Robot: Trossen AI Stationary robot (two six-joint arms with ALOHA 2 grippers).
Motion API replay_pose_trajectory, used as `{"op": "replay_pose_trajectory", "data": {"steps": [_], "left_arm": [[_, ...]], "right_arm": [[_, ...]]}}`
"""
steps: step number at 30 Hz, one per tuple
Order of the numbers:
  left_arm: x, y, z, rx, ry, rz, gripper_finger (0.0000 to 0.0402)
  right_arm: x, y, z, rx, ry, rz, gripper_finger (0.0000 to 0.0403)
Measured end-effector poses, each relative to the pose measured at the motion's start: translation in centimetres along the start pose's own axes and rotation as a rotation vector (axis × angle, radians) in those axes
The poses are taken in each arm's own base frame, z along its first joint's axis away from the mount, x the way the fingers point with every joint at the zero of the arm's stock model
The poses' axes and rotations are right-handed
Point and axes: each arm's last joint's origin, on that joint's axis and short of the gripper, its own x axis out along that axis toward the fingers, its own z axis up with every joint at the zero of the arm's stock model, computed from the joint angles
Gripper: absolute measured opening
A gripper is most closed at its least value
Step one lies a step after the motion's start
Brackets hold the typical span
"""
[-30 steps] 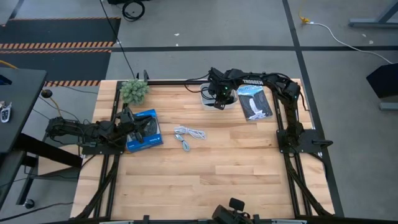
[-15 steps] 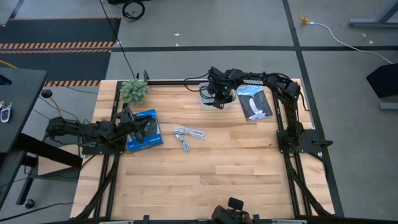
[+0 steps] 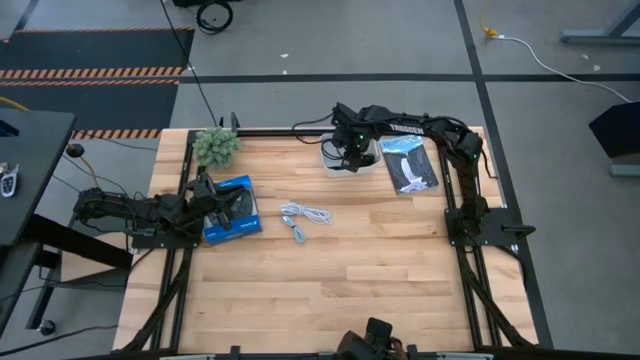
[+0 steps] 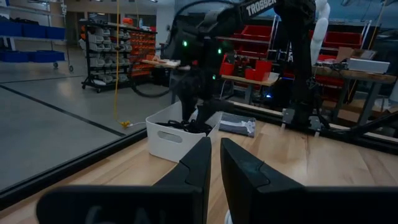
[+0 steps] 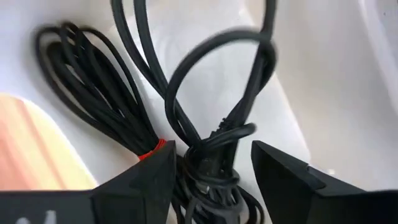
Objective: Pick and place USB-C Cables
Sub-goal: Put the black USB cable into the white bin, then put the white USB cable into the white bin
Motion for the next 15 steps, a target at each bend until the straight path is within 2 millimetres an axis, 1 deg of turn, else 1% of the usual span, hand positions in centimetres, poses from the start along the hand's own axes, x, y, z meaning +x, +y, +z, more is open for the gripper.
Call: {"op": "replay_pose_trajectory", "data": {"steps": [6,11,15], "left_arm": [[0.0,0.0,0.0,0.0,0.0,0.0,0.0043],[0.0,0.0,0.0,0.0,0.0,0.0,0.0043],[0.0,0.0,0.0,0.0,0.0,0.0,0.0043]], "right_arm": [[-3.9,0.3,1.8,-0.016,-0.026,0.011,0.0226],[-8.2,0.5,3.4,-0.022,-0.092,0.0,0.0234],[-11.6,0.8,4.2,0.013,-0.152,-0.015,0.024]]}}
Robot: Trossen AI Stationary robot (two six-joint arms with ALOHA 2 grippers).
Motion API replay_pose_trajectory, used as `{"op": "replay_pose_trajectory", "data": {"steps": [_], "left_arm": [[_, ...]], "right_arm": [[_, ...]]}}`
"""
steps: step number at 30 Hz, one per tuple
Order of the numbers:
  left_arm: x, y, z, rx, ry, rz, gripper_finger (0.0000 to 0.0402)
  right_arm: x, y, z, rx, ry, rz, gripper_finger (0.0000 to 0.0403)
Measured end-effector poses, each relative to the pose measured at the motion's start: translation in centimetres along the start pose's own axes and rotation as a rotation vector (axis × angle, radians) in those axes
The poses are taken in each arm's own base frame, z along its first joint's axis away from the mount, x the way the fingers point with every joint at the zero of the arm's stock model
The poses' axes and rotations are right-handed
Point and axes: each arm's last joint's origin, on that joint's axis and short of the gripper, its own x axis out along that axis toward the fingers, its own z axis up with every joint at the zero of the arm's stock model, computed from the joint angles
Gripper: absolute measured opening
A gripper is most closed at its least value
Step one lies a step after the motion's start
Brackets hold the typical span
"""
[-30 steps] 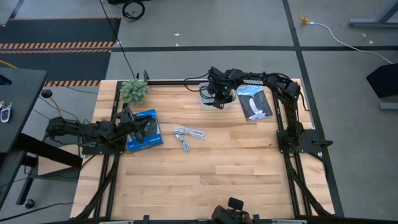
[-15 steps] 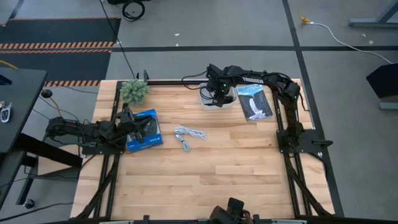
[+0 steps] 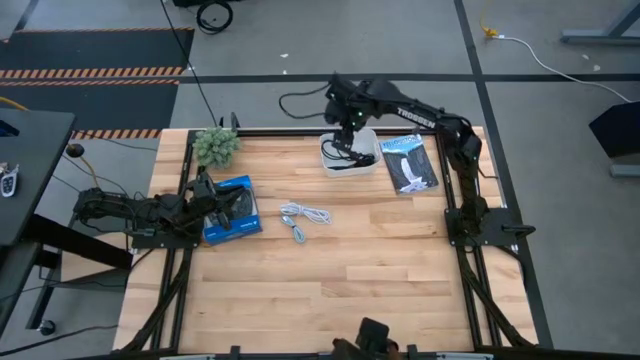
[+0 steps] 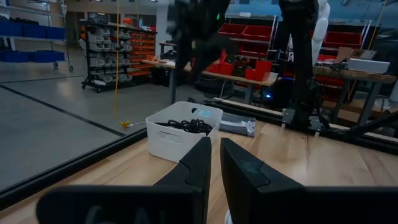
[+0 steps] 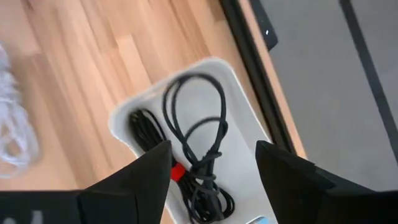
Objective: Pick and place USB-C Cables
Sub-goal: Put the white USB cable into the white bin
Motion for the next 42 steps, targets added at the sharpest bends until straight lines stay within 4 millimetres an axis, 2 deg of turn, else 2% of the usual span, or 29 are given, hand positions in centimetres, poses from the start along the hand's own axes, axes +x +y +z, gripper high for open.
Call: {"op": "replay_pose_trajectory", "data": {"steps": [5,9,17,21,30,34,42], "left_arm": [[0.0,0.0,0.0,0.0,0.0,0.0,0.0043],[0.0,0.0,0.0,0.0,0.0,0.0,0.0043],[0.0,0.0,0.0,0.0,0.0,0.0,0.0043],[0.0,0.0,0.0,0.0,0.0,0.0,0.0043],[0.0,0.0,0.0,0.0,0.0,0.0,0.0043],[0.0,0.0,0.0,0.0,0.0,0.0,0.0043],[0.0,0.0,0.0,0.0,0.0,0.0,0.0043]], "right_arm": [[-3.4,0.7,0.7,0.031,-0.032,-0.026,0.0241],[-5.2,1.4,0.7,0.063,-0.024,-0.019,0.0241],[-7.4,3.4,0.0,0.108,0.033,0.063,0.0241],[-8.5,4.6,-0.1,0.146,0.015,0.157,0.024],[-11.5,7.9,-0.9,0.163,-0.033,0.21,0.024],[-11.7,9.4,-0.7,0.147,-0.051,0.217,0.024],[-10.4,12.3,0.3,0.097,-0.08,0.249,0.024]]}}
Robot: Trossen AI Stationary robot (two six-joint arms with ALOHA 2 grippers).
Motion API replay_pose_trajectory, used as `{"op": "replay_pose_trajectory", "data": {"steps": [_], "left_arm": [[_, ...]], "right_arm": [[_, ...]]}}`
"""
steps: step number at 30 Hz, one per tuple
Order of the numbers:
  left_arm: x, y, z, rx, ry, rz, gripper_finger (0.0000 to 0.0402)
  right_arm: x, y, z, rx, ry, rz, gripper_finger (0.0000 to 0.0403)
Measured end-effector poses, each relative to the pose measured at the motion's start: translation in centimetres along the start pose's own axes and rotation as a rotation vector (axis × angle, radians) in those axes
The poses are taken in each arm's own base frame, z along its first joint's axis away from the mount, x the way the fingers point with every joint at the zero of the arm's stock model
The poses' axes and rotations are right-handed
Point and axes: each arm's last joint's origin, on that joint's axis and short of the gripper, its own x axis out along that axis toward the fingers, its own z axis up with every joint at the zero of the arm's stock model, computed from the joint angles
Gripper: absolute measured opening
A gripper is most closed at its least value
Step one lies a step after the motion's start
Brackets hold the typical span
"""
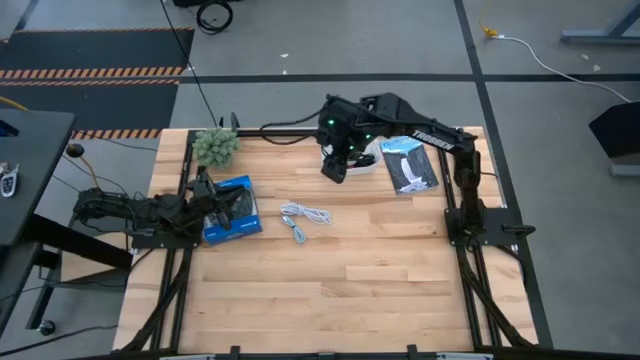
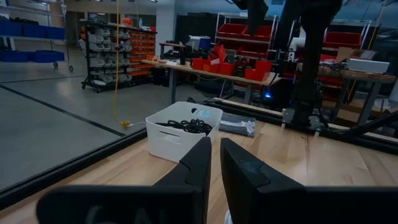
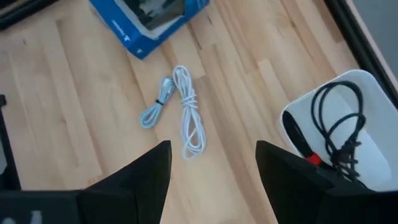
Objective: Pick and place USB-C Cables
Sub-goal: Put the white USB cable into the white bin
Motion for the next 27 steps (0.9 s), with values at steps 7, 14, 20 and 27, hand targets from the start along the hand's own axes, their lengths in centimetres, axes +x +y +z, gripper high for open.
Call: {"op": "replay_pose_trajectory", "data": {"steps": [7,14,20,27], "left_arm": [[0.0,0.0,0.0,0.002,0.003,0.0,0.0043],[0.0,0.0,0.0,0.003,0.003,0.0,0.0043],[0.0,0.0,0.0,0.002,0.003,0.0,0.0043],[0.0,0.0,0.0,0.002,0.003,0.0,0.0043]], "right_arm": [[1.5,1.1,0.4,-0.03,-0.011,0.017,0.024],[2.3,1.2,0.4,-0.06,0.003,0.006,0.0239],[3.0,1.4,0.0,-0.065,0.034,0.002,0.0222],[4.9,1.2,-0.7,-0.063,0.108,-0.013,0.021]]}}
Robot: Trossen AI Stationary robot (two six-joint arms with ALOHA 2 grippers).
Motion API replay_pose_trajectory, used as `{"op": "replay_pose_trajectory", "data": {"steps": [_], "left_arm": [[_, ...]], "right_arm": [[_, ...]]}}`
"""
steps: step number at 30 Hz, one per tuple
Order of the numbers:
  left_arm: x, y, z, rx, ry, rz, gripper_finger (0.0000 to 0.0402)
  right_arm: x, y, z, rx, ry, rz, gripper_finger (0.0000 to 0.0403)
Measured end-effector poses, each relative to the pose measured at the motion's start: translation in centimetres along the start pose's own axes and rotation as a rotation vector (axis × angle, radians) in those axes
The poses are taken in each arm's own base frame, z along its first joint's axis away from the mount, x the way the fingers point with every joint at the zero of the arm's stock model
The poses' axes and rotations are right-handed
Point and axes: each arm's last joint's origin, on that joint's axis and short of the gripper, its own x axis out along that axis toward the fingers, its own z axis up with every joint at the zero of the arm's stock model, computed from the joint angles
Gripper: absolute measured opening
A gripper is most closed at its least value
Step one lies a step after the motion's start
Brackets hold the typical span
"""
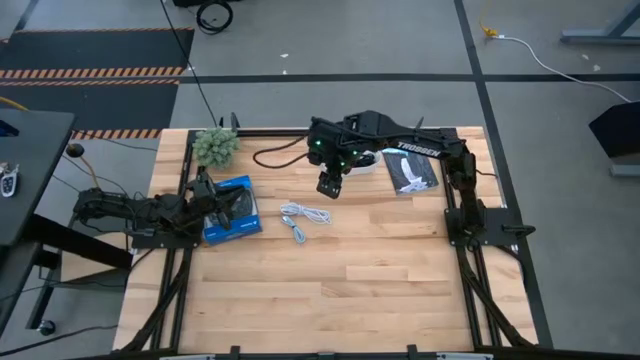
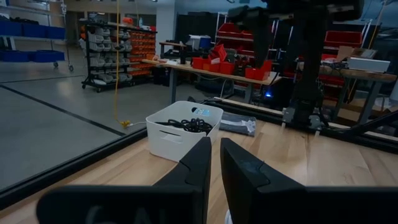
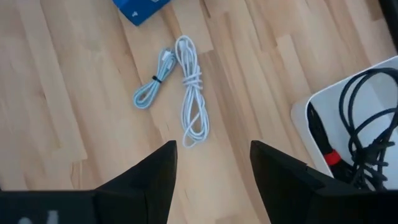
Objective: Pick and place USB-C Cables
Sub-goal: Put the white USB cable into the white bin
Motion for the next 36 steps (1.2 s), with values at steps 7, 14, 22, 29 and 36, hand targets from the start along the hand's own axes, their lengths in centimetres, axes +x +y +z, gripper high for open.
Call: {"op": "replay_pose_trajectory", "data": {"steps": [7,14,22,29,36], "left_arm": [[0.0,0.0,0.0,0.0,0.0,0.0,0.0043],[0.0,0.0,0.0,0.0,0.0,0.0,0.0043],[0.0,0.0,0.0,0.0,0.0,0.0,0.0043],[0.0,0.0,0.0,0.0,0.0,0.0,0.0043],[0.0,0.0,0.0,0.0,0.0,0.0,0.0043]], "right_arm": [[2.1,0.7,0.1,-0.019,-0.02,0.022,0.0209],[4.7,1.4,0.8,-0.042,-0.125,0.052,0.0211],[9.1,0.4,0.3,-0.037,-0.167,0.072,0.0218],[11.7,-0.6,-1.1,-0.027,-0.114,0.063,0.0245],[14.0,-0.9,-2.1,-0.043,-0.13,0.067,0.0276]]}}
